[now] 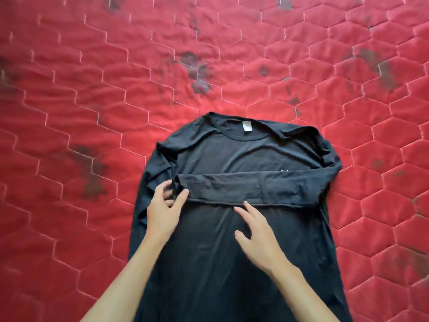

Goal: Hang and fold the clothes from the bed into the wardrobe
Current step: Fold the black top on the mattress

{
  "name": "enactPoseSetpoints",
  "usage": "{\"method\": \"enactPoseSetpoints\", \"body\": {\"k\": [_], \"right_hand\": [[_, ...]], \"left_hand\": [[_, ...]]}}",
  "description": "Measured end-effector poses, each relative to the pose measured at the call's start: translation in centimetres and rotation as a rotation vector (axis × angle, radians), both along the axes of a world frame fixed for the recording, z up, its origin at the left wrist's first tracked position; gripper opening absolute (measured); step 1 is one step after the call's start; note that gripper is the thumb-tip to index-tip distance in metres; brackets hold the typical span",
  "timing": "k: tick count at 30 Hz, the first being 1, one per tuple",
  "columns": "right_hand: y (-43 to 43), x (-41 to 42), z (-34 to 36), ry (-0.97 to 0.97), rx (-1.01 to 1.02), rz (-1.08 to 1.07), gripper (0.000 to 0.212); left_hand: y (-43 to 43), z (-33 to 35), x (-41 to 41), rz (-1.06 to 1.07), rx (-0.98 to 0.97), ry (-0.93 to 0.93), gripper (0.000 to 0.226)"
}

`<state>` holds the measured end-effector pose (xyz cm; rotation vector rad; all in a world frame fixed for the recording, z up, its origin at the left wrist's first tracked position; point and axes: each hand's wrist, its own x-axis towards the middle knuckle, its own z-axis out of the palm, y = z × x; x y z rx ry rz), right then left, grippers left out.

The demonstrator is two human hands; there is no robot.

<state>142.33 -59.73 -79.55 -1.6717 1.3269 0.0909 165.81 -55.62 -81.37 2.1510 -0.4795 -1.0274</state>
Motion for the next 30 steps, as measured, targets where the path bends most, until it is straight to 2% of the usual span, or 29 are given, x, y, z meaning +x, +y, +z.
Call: {"method": "enactPoseSetpoints", "body": {"k": [1,4,7,9,11,13,16,19,20,22,24,26,27,30], "right_hand": [[0.4,0.6,-0.3,0.017,0.008,0.016,0.059],[1.9,2.4,-0.5,0.035,0.022,0.014,0.055],[3.6,4.4,-0.5,0.028,0.014,0.051,0.048],[4.9,5.8,-0.5,0.021,0.041,0.093,0.045],[6.3,7.3,-0.5,0.02,0.088,0.149,0.043],[7.6,8.9,-0.6,0.015,0.117,0.22,0.042],[9.5,11.6,-0.5,0.009,0.142,0.373,0.043],[11.7,14.6,0.0,-0.048,0.14,0.491,0.049],[12.5,15.7,0.1,-0.072,0.133,0.54,0.053],[14.0,17.8,0.5,-0.096,0.109,0.666,0.071],[15.3,19.8,1.4,-0.105,0.089,0.749,0.093],[16.3,21.9,2.5,-0.126,0.092,0.7,0.101],[16.7,22.8,3.1,-0.149,0.105,0.617,0.097],[16.2,24.7,5.3,-0.257,0.086,0.337,0.065]], "left_hand": [[0.9,-0.1,0.7,-0.046,0.063,-0.085,0.052],[4.7,-0.6,2.1,-0.175,0.246,-0.378,0.068],[8.6,-0.7,2.6,-0.136,0.451,-0.412,0.086],[10.9,-0.9,2.8,-0.127,0.544,-0.378,0.077],[12.7,-1.5,3.4,-0.117,0.599,-0.294,0.047],[13.8,-1.8,3.9,-0.131,0.565,-0.208,0.03],[14.3,-1.7,5.9,0.011,0.393,-0.154,0.018],[15.1,-1.3,9.8,0.226,0.361,-0.029,0.022],[15.7,-1.6,11.2,0.302,0.341,0.081,0.029],[16.6,-1.2,13.2,0.414,0.29,0.432,0.042],[17.3,0.8,14.4,0.394,0.244,0.716,0.041],[17.3,3.1,15.5,0.317,0.192,0.836,0.046],[17.2,4.3,16.1,0.303,0.158,0.868,0.048],[16.5,7.1,17.5,0.412,-0.003,0.881,0.041]]}}
